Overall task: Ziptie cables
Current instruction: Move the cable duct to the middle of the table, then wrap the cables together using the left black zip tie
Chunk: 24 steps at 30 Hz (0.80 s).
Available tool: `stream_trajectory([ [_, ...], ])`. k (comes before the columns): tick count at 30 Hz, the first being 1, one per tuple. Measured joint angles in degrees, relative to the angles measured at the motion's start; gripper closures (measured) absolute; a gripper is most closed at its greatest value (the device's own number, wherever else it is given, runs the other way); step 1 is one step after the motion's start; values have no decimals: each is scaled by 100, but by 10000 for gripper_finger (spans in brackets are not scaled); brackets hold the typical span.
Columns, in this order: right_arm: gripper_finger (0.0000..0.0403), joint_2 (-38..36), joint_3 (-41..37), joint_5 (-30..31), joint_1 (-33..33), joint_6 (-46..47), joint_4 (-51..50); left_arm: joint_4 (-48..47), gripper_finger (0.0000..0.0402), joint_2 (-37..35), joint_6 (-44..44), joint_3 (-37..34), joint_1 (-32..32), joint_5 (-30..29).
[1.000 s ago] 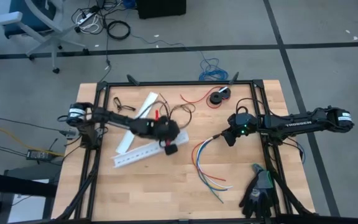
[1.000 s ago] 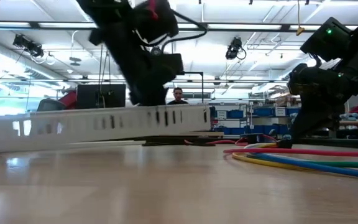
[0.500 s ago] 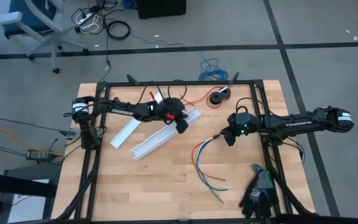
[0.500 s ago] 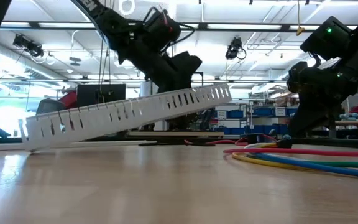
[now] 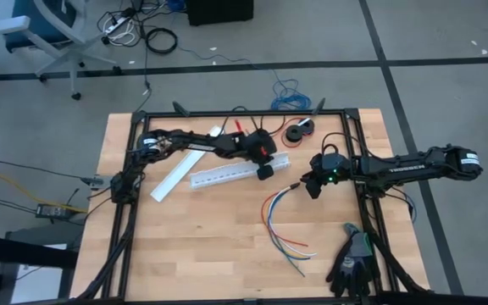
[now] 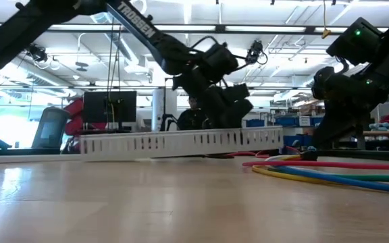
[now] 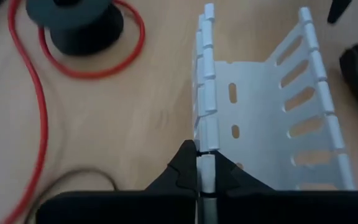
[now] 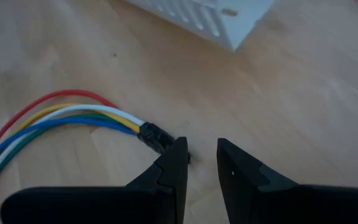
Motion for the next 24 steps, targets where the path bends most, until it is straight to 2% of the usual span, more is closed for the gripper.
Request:
stream_trajectory([
  [7, 328, 0, 0, 182, -5, 4, 9, 80, 371, 66, -16, 285, 0, 38],
  [11, 327, 0, 0, 293, -21, -39, 74, 55, 343, 66, -206, 278, 0, 263],
  [17, 327, 0, 0, 293, -24, -92, 81, 87, 298, 66, -155, 298, 13, 263],
  [24, 327, 0, 0, 291, -24, -91, 75, -223, 285, 46, 162, 674, 192, 64],
])
